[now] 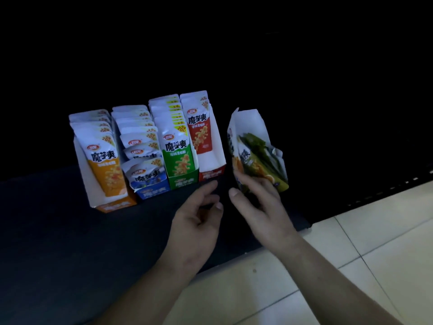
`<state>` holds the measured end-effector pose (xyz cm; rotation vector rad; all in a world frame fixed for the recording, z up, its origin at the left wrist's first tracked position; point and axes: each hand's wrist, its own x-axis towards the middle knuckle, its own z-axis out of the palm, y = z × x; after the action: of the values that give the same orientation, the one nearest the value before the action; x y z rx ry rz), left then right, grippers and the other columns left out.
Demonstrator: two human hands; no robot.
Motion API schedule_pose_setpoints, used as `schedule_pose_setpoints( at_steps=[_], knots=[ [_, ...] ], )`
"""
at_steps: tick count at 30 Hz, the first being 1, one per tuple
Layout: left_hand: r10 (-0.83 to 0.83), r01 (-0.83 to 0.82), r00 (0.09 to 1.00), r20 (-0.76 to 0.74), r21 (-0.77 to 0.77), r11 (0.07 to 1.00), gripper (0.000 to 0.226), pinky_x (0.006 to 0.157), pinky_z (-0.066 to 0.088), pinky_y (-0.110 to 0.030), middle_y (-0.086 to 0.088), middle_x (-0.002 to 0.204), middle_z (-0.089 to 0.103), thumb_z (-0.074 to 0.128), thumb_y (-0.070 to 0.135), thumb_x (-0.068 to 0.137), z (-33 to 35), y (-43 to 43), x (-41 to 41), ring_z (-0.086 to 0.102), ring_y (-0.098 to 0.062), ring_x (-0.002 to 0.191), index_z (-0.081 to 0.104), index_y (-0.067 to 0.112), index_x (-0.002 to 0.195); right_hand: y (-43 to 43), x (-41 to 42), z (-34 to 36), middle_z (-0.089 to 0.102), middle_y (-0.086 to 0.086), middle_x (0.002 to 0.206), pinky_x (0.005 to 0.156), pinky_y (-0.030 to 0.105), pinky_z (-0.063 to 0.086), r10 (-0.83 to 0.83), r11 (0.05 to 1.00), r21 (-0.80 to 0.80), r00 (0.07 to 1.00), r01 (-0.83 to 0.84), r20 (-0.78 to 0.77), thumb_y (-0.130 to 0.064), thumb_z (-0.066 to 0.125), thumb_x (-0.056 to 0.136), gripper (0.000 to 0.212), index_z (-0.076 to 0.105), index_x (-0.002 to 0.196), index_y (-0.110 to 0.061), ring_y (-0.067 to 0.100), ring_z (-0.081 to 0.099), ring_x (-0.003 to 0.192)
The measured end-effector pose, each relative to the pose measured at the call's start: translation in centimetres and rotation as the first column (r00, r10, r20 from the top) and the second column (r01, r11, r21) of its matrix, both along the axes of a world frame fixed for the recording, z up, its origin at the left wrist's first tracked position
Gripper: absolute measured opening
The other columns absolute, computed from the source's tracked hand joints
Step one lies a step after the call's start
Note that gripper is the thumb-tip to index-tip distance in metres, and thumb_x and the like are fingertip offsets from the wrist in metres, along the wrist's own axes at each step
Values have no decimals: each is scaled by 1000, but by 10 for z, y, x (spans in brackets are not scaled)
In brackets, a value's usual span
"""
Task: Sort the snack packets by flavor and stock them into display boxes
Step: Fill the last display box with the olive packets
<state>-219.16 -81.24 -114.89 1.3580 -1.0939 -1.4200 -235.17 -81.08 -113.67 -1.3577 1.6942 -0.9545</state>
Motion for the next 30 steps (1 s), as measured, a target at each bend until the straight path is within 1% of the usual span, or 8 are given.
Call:
schedule_pose_setpoints(
  at_steps=[5,7,12,15,20,24,27,30],
  knots=[
    [-80,77,996,-41,-64,995,43,93,58,-27,9,116,76,59,-4,99,0,36,15,71,-8,111,66,25,130,45,48,19,58,-28,137,110,19,41,67,993,82,969,-89,238,-66,60,90,52,60,138,-44,-11,47,133],
    [-86,85,996,-9,-82,993,45,92,60,-36,-3,120,73,61,-5,98,-9,46,22,72,-19,111,66,24,133,52,54,31,65,-29,127,101,11,44,46,987,130,943,-94,330,-61,59,93,48,62,136,-39,-16,53,122],
    [-130,127,992,-8,-149,981,60,90,60,-36,-9,126,67,80,14,83,-19,46,27,71,-27,112,62,30,138,59,48,54,74,-16,74,64,25,54,81,992,86,994,-87,73,-37,65,97,12,76,97,-32,0,70,70],
    [-248,283,955,164,-245,927,79,89,59,-42,5,132,61,87,10,78,-17,39,25,67,-27,117,54,30,147,60,33,56,60,-10,54,50,31,46,-45,993,-111,992,32,-117,-49,62,93,31,68,75,-25,10,58,49],
    [-227,397,872,434,-356,846,83,92,56,-32,15,134,55,88,18,78,-14,24,15,62,-9,121,50,27,151,43,18,28,53,-14,82,63,24,48,-175,952,-287,961,110,-212,-40,67,88,12,63,91,-29,10,58,71],
    [-94,391,838,538,-471,791,74,105,52,-42,6,145,54,80,36,81,-18,8,12,57,-17,131,54,23,149,27,8,15,37,-10,135,96,12,45,-193,953,-273,958,132,-212,-35,78,87,65,47,143,-26,-6,49,121],
    [-136,403,836,531,-426,810,76,122,32,-27,-2,165,34,82,42,84,-20,-8,14,33,-13,153,50,30,152,10,-2,17,24,-18,161,114,17,35,-175,982,-52,979,181,104,-56,79,81,99,18,159,-46,-14,31,141],
    [-376,482,842,386,-226,847,77,125,21,-19,5,170,25,76,47,89,-19,-20,7,19,4,154,41,37,156,0,-5,19,53,-16,150,111,41,47,-150,987,119,905,111,399,-55,73,88,75,34,152,-53,5,53,136]
  ],
)
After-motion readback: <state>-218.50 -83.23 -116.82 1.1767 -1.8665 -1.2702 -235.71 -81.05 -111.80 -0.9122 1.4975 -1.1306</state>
